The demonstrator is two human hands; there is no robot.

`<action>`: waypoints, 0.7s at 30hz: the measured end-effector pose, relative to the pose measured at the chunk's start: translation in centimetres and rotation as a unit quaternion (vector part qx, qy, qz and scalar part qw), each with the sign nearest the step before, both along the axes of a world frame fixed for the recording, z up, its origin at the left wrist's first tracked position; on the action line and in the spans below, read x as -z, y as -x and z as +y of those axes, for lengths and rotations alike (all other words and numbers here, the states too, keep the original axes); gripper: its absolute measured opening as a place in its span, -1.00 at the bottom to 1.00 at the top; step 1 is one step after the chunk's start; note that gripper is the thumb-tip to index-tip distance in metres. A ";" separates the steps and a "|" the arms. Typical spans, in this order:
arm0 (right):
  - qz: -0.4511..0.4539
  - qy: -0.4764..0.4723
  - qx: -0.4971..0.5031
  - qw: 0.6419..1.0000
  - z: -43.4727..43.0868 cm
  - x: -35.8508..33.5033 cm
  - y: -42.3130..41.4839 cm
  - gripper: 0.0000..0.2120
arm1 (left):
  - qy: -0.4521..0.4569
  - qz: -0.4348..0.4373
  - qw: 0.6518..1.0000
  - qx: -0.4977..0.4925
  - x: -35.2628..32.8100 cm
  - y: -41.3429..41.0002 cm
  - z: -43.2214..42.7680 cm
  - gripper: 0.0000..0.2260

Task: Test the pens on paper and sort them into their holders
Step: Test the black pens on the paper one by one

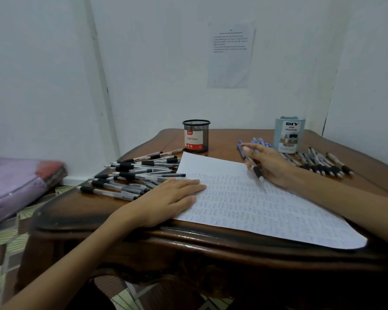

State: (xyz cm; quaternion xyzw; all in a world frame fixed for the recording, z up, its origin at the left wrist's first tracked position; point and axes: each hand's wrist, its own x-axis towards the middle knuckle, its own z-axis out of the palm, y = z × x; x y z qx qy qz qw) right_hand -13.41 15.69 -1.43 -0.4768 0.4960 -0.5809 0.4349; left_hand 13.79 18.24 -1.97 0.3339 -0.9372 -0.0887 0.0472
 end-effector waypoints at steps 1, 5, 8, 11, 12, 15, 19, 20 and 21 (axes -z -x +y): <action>0.008 -0.008 0.000 1.000 0.0 0.0 0.1 -0.63 | 0.001 0.001 1.000 0.000 0.0 0.0 0.0 -0.61; 0.014 -0.049 -0.044 0.998 0.2 -0.1 0.1 -0.58 | 0.005 0.003 1.000 0.002 -0.1 0.0 0.1 -0.62; 0.005 -0.080 -0.070 0.994 0.1 -0.3 0.2 -0.51 | 0.004 0.002 1.000 -0.001 -0.1 0.1 0.1 -0.61; -0.048 -0.088 -0.039 0.994 0.2 -0.2 0.2 -0.64 | 0.000 0.005 1.000 -0.001 0.0 0.1 0.1 -0.62; -0.095 -0.084 -0.009 0.992 0.1 -0.1 0.3 -0.76 | -0.001 0.008 1.000 -0.002 0.0 0.1 0.0 -0.62; -0.193 -0.050 0.084 0.976 -0.1 -0.1 1.0 -0.74 | -0.001 0.011 1.000 -0.003 0.1 0.1 -0.2 -0.63; -0.108 -0.029 0.043 0.993 0.0 -0.2 1.1 -0.94 | 0.003 0.012 1.000 0.000 0.2 0.0 -0.3 -0.62; -0.073 -0.035 0.010 0.997 0.1 -0.2 0.9 -0.91 | 0.003 0.013 1.000 0.000 0.2 0.0 -0.3 -0.63; -0.031 -0.040 -0.023 0.998 0.1 -0.1 0.7 -0.81 | 0.002 0.013 1.000 0.000 0.2 0.0 -0.3 -0.63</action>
